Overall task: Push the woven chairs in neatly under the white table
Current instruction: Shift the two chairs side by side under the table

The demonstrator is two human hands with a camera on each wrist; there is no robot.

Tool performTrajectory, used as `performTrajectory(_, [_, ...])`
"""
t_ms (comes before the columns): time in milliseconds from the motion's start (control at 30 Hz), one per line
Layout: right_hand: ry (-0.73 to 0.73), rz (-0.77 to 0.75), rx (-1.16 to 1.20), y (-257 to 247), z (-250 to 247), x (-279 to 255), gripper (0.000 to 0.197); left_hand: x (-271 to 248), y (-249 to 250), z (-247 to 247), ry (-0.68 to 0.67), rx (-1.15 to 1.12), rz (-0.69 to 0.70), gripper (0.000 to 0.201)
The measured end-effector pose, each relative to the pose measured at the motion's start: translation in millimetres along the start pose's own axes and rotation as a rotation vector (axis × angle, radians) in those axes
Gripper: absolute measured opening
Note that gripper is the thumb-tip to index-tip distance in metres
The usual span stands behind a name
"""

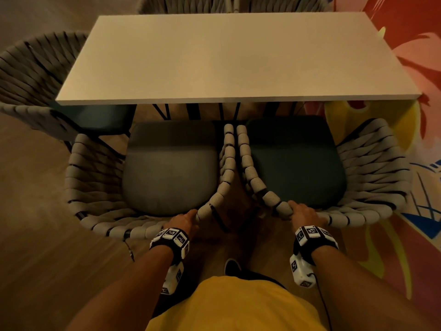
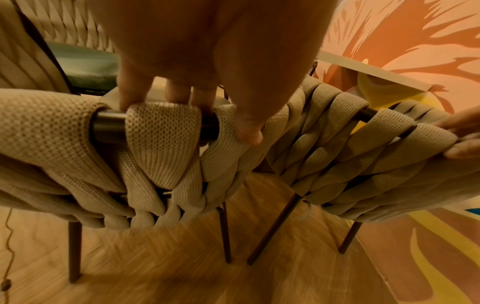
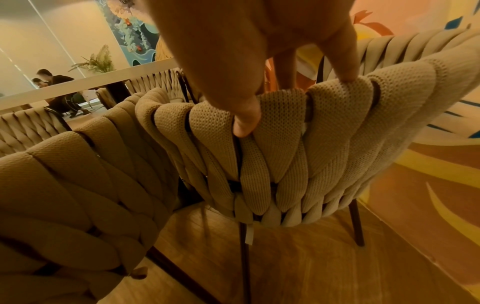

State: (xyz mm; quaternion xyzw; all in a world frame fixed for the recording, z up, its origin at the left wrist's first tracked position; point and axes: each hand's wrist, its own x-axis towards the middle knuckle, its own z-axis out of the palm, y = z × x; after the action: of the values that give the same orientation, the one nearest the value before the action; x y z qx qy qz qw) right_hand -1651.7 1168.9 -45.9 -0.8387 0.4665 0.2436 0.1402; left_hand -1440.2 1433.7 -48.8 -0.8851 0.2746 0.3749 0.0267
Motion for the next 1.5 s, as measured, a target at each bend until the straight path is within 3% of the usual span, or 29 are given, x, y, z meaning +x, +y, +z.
performTrajectory(567, [0.025, 0.013, 0.039, -1, -5, 9, 0.051, -1, 0, -2, 0.004, -0.026, 0.007, 0.041])
performTrajectory(867, [0.005, -0.006, 0.035, -7, -1, 5, 0.042, 3, -1, 0, -0.009, -0.018, -0.007, 0.05])
performTrajectory(1500, [0.011, 0.007, 0.015, -6, 0, 7, 0.052, 3, -2, 7, 0.049, 0.017, -0.008, 0.051])
